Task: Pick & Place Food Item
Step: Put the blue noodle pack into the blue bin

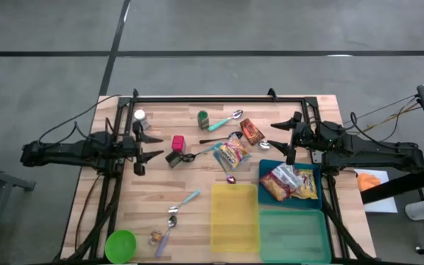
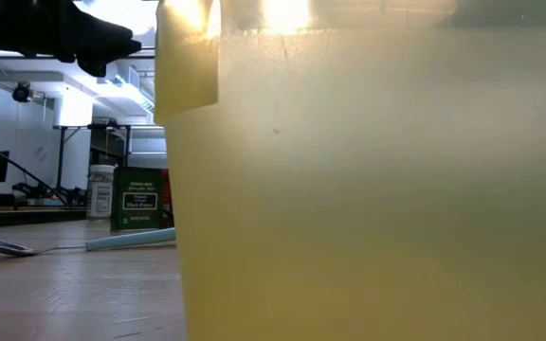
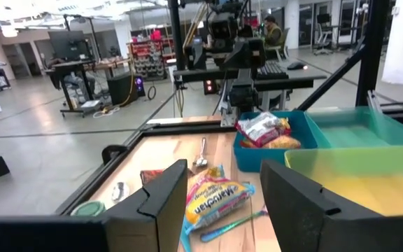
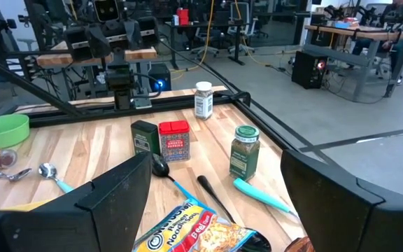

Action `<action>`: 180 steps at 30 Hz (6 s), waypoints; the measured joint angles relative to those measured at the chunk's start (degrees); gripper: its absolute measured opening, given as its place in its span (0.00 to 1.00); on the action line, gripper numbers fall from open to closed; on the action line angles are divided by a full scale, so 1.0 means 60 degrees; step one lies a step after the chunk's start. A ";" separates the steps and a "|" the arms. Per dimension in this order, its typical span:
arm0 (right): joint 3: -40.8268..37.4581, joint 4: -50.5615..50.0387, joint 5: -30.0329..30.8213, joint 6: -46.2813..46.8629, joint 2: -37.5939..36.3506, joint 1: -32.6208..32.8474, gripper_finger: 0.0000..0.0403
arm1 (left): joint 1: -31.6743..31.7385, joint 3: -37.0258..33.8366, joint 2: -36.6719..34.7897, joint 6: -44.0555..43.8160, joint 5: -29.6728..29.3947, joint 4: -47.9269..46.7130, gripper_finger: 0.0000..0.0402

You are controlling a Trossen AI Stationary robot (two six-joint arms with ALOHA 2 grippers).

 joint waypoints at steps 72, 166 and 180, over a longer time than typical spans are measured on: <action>0.4059 -0.3788 -0.1515 0.1288 0.6067 0.0001 0.78 | -0.0004 -0.0007 0.0000 -0.0001 -0.0004 -0.4801 0.45; 0.4965 -0.4124 -0.1240 0.1696 1.1564 -0.0695 0.18 | -0.0001 -0.0011 0.0000 -0.0002 -0.0004 -0.4944 0.45; 0.4965 -0.4135 -0.1251 0.2216 1.1548 -0.0692 0.03 | 0.0000 -0.0011 0.0000 -0.0001 -0.0004 -0.4944 0.45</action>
